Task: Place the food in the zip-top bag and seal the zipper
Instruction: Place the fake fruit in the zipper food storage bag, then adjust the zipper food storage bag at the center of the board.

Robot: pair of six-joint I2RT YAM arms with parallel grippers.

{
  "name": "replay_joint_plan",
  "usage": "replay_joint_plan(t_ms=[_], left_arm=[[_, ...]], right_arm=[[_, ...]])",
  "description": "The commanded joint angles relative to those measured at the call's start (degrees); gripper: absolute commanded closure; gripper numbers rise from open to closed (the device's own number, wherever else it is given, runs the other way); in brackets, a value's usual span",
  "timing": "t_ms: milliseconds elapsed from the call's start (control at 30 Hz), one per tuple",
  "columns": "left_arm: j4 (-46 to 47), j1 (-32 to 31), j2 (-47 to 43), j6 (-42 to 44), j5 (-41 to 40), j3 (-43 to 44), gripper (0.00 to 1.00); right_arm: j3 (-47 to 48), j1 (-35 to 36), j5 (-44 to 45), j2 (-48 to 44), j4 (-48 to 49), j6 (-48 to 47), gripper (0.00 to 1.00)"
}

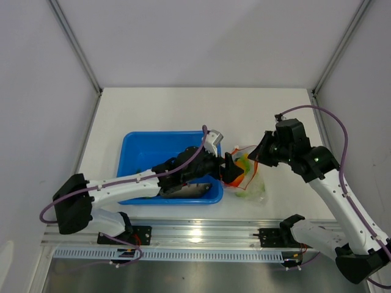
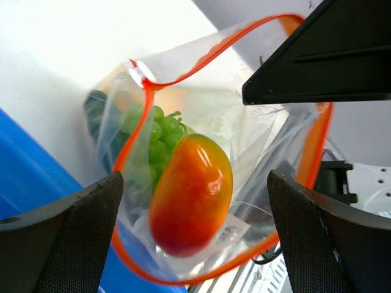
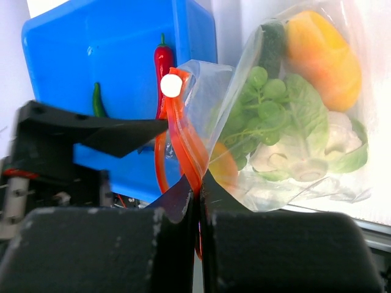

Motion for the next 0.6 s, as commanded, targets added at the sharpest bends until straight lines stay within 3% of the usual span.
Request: replay_joint_plan(t_ms=[0, 300, 400, 567], left_arm=[[0.87, -0.54, -6.22, 2.65, -3.88, -2.39, 0.01], [-6.77, -0.63, -11.33, 0.20, -9.43, -5.38, 0.15], [-7.13, -0.54, -10.62, -1.56, -7.76, -6.69, 0.29], [-5.90, -0.71, -9.57, -3.85, -5.30, -8.46, 0.42]], right_arm=[[1.21, -0.22, 0.64, -2.26, 0.81, -0.76, 1.00], [0.94, -0.39, 0.29, -2.79, 0.63, -1.55, 1.00], [1.21, -0.39, 0.03, -2.87, 0.63, -1.55, 1.00], [0.94, -0.48, 0.29, -3.05, 0.28, -1.64, 1.00]])
